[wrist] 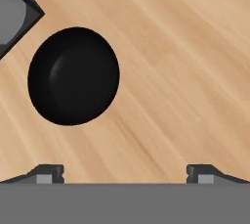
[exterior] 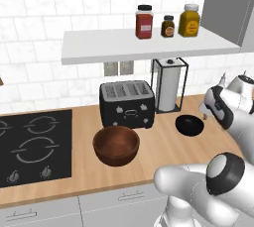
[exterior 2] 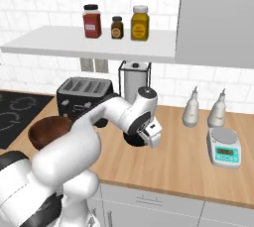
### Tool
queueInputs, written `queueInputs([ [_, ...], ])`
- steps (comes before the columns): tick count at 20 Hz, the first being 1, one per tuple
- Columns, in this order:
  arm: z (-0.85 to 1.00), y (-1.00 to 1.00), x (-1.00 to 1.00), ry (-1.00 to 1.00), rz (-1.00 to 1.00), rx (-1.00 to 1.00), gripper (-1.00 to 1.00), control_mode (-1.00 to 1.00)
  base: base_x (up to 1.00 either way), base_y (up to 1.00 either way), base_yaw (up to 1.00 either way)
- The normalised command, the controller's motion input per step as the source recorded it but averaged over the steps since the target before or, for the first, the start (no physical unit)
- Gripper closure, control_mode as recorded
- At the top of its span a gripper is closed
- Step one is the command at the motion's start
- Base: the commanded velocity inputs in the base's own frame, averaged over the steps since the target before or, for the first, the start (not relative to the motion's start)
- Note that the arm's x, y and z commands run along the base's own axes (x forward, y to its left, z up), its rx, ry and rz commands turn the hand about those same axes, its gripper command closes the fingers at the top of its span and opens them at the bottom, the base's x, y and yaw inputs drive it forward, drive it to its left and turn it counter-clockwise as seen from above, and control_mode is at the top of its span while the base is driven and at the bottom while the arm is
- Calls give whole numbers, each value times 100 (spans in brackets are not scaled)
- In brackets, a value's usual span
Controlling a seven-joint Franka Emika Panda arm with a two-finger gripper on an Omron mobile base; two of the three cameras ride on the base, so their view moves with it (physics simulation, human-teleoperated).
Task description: Pick up the bowls on the counter and stack them on top of one another in the open cabinet. Place the smaller bowl on top of the larger bowl.
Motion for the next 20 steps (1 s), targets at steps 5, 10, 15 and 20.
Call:
queueInputs([
  [5,-22,0,44,1,0,1,-100,-100,0,0,0],
  [10,-14,-14,40,0,0,3,-100,-100,0,0,0],
  [15,-15,-24,31,0,0,4,-100,-100,0,0,0],
  [20,-27,-14,22,0,0,2,-100,-100,0,0,0],
])
